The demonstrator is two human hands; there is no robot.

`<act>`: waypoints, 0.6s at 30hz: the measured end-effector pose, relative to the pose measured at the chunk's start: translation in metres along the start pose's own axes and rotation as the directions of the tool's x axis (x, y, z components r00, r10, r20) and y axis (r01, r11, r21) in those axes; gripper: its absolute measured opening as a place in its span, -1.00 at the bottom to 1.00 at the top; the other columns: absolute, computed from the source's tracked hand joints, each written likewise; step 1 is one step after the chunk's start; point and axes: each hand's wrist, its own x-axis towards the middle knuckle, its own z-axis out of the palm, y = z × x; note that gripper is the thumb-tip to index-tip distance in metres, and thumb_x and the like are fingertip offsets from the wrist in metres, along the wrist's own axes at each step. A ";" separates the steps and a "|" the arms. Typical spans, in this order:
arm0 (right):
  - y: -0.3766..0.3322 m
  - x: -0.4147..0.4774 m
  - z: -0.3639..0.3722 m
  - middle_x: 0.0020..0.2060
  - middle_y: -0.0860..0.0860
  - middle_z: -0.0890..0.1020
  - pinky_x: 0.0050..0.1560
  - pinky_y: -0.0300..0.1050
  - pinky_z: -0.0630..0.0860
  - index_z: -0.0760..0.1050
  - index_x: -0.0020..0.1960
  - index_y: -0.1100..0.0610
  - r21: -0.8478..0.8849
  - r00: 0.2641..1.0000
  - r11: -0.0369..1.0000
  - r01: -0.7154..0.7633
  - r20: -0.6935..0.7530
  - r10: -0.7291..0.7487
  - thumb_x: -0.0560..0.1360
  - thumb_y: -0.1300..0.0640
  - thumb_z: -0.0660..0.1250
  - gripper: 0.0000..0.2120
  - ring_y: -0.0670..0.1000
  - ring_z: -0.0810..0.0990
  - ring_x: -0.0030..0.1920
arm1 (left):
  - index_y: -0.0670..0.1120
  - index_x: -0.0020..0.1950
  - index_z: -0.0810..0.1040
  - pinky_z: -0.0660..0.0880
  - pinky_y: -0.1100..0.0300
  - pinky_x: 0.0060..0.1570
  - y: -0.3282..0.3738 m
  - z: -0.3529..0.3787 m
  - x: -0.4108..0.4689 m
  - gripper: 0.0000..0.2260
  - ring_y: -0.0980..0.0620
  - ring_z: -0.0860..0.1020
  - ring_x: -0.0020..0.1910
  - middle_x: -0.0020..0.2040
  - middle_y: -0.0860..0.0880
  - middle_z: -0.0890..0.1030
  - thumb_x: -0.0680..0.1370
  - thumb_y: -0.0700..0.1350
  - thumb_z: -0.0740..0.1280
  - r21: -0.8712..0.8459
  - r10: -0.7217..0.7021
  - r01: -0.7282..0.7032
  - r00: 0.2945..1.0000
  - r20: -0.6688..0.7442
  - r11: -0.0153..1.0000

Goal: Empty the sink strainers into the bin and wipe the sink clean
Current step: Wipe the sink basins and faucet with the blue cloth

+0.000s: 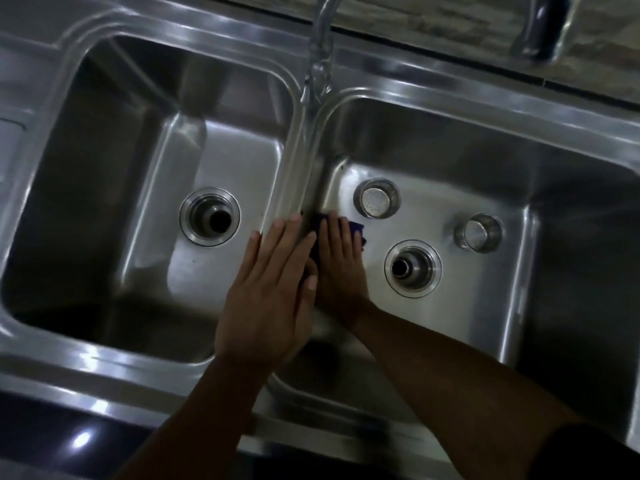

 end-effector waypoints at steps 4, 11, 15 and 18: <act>0.004 -0.002 0.008 0.63 0.17 -0.05 0.59 0.23 -0.02 -0.04 0.63 0.24 0.092 0.991 0.987 0.129 0.002 -0.130 0.69 -0.04 0.04 -0.37 0.14 -0.15 0.64 | -0.10 0.58 0.27 0.05 -0.09 0.61 0.000 -0.001 0.000 -0.53 -0.03 0.08 0.64 0.63 -0.09 0.19 0.67 0.00 0.10 0.002 0.007 -0.007 1.000 0.008 1.000; 0.092 -0.082 -0.002 0.61 0.06 0.17 0.61 0.12 -0.04 0.19 0.60 0.13 0.030 0.712 0.730 0.683 0.194 -0.675 0.60 0.10 0.20 -0.41 0.11 0.02 0.63 | -0.13 0.57 0.29 0.08 -0.13 0.60 0.001 0.000 0.001 -0.55 -0.07 0.09 0.64 0.64 -0.11 0.18 0.69 -0.04 0.06 0.005 0.022 -0.022 0.999 -0.025 1.000; 0.145 -0.103 -0.024 0.60 0.01 0.22 0.54 0.13 0.09 0.23 0.58 0.04 -0.054 0.672 0.687 0.725 0.276 -0.688 0.57 0.06 0.18 -0.42 0.11 0.22 0.58 | -0.16 0.55 0.34 0.13 -0.18 0.57 0.002 0.002 0.001 -0.56 -0.10 0.12 0.63 0.62 -0.14 0.22 0.67 -0.08 0.10 0.010 0.025 -0.025 0.999 -0.038 1.000; 0.143 -0.106 -0.022 0.62 -0.03 0.13 0.56 0.15 0.04 0.15 0.61 -0.02 -0.076 0.691 0.709 0.701 0.319 -0.649 0.57 0.03 0.17 -0.38 0.10 0.11 0.62 | -0.17 0.55 0.33 0.13 -0.19 0.57 0.002 0.002 0.002 -0.55 -0.12 0.12 0.63 0.62 -0.15 0.21 0.66 -0.10 0.12 0.018 0.024 -0.024 0.999 -0.029 1.000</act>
